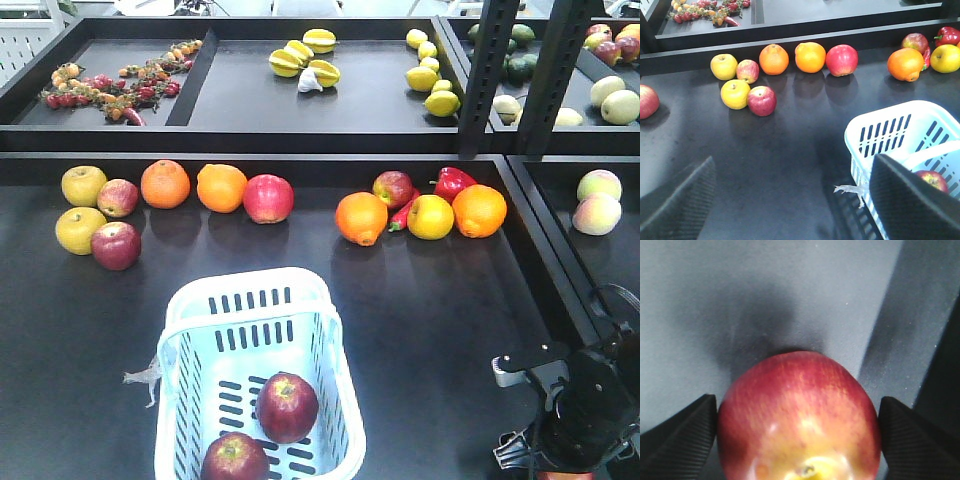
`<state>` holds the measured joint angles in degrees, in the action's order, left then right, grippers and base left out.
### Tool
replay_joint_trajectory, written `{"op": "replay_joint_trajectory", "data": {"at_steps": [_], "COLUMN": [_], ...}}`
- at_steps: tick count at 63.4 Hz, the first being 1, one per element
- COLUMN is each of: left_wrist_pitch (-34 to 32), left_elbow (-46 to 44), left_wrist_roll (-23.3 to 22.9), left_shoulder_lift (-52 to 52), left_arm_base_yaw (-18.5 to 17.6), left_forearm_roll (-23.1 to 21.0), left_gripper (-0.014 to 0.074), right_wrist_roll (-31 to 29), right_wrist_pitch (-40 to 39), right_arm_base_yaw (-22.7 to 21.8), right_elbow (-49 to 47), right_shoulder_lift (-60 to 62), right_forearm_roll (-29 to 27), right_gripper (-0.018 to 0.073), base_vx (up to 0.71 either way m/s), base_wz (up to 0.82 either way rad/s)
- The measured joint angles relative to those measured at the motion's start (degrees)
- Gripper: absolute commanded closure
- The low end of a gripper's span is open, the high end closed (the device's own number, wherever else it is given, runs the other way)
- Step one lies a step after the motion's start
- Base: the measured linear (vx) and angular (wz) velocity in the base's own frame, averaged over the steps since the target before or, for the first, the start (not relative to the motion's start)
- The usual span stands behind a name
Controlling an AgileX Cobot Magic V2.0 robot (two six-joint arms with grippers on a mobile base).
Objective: Pick three apples into basket with both arms
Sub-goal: 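Close the right gripper on the red apple and lift it, then carry the third red apple over the basket with the right gripper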
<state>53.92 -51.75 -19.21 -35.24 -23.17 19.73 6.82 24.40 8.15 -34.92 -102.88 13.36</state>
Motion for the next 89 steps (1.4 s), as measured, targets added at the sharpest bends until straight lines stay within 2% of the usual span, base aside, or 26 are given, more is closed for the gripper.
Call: {"op": "replay_joint_trajectory", "data": {"at_steps": [22, 33, 45, 52, 59, 64, 74, 80, 89], "left_wrist_pitch": [0.00, 0.00, 0.00, 0.00, 0.00, 0.00, 0.00, 0.00, 0.00], "left_elbow": [0.00, 0.00, 0.00, 0.00, 0.00, 0.00, 0.00, 0.00, 0.00], "left_wrist_roll": [0.00, 0.00, 0.00, 0.00, 0.00, 0.00, 0.00, 0.00, 0.00], "left_shoulder_lift": [0.00, 0.00, 0.00, 0.00, 0.00, 0.00, 0.00, 0.00, 0.00], "left_arm_base_yaw": [0.00, 0.00, 0.00, 0.00, 0.00, 0.00, 0.00, 0.00, 0.00], "left_forearm_roll": [0.00, 0.00, 0.00, 0.00, 0.00, 0.00, 0.00, 0.00, 0.00], "left_gripper": [0.0007, 0.0007, 0.0007, 0.0007, 0.0007, 0.0007, 0.0007, 0.0007, 0.0007], "right_wrist_roll": [1.57, 2.39, 2.05, -1.94, -10.29, -17.56, -30.31, -36.78, -43.31], "right_wrist_pitch": [0.28, 2.43, 4.53, 5.83, 7.45, 8.63, 7.33, 2.19, -7.23], "right_arm_base_yaw": [0.00, 0.00, 0.05, 0.05, 0.76, 3.30, 12.56, 19.46, 28.37], "right_elbow": [-0.07, 0.28, 0.35, 0.43, 0.70, 0.76, 0.76, 0.76, -0.08], "right_shoulder_lift": [-0.07, 3.12, 13.67, 20.76, 27.81, 32.48, 38.52, 39.14, 36.87], "right_forearm_roll": [0.06, -1.14, -4.07, -9.89, -18.62, -26.36, -42.76, -51.67, -60.47], "right_gripper": [0.0144, 0.0157, 0.0157, 0.0157, 0.0157, 0.0157, 0.0157, 0.0155, 0.0155], "base_vx": [0.00, 0.00, 0.00, 0.00, 0.00, 0.00, 0.00, 0.00, 0.00], "base_wz": [0.00, 0.00, 0.00, 0.00, 0.00, 0.00, 0.00, 0.00, 0.00]}}
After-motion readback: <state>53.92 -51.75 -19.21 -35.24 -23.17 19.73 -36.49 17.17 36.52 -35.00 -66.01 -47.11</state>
